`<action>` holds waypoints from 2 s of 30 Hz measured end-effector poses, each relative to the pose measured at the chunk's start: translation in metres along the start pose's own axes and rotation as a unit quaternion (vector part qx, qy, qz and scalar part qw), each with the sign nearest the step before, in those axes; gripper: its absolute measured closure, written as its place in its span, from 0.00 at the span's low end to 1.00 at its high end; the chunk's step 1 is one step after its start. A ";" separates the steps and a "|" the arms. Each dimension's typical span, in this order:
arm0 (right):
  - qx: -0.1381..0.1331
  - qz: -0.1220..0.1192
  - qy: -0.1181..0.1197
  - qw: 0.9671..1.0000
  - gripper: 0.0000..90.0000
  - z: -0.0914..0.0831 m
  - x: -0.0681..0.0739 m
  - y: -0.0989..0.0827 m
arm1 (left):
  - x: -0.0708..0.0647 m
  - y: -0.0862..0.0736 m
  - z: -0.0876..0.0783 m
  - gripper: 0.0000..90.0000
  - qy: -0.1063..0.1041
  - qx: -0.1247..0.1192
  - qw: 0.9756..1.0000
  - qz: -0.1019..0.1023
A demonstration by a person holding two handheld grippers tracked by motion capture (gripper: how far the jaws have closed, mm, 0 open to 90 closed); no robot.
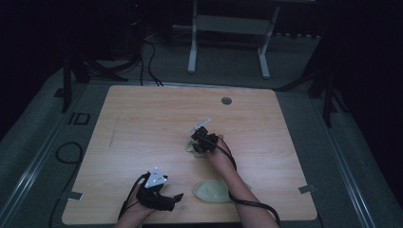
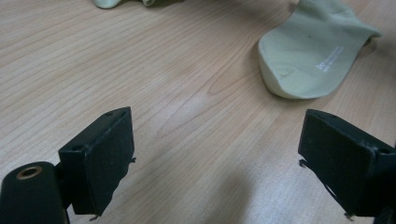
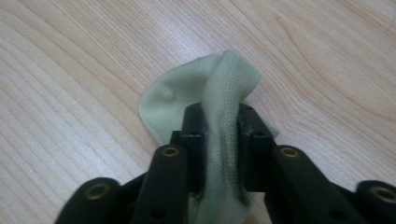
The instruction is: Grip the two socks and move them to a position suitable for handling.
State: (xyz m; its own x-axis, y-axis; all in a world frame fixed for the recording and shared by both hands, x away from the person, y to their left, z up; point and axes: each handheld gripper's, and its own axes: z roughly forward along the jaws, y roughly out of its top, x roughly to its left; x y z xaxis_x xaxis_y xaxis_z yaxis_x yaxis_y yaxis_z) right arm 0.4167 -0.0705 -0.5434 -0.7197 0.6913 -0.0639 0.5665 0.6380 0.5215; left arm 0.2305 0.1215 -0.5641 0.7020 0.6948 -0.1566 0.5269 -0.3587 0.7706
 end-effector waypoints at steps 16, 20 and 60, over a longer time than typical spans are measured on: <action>-0.030 0.027 -0.017 0.999 0.86 -0.069 -0.023 -0.021 | -0.002 -0.001 0.004 0.14 0.001 0.011 1.000 0.004; -0.033 0.033 -0.018 0.999 0.86 -0.082 -0.025 -0.037 | -0.003 0.000 0.006 0.14 0.001 0.011 1.000 0.001; -0.013 0.024 0.011 1.000 0.85 -0.075 -0.026 -0.064 | -0.011 0.064 0.039 0.94 0.024 0.034 0.995 0.094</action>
State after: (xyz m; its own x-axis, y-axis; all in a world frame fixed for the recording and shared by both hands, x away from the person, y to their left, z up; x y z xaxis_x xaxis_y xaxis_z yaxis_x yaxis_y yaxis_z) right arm 0.3688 -0.1547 -0.5114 -0.7010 0.7128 -0.0207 0.5897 0.5957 0.5454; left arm 0.2756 0.0663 -0.5372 0.7681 0.6401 0.0171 0.4215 -0.5256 0.7390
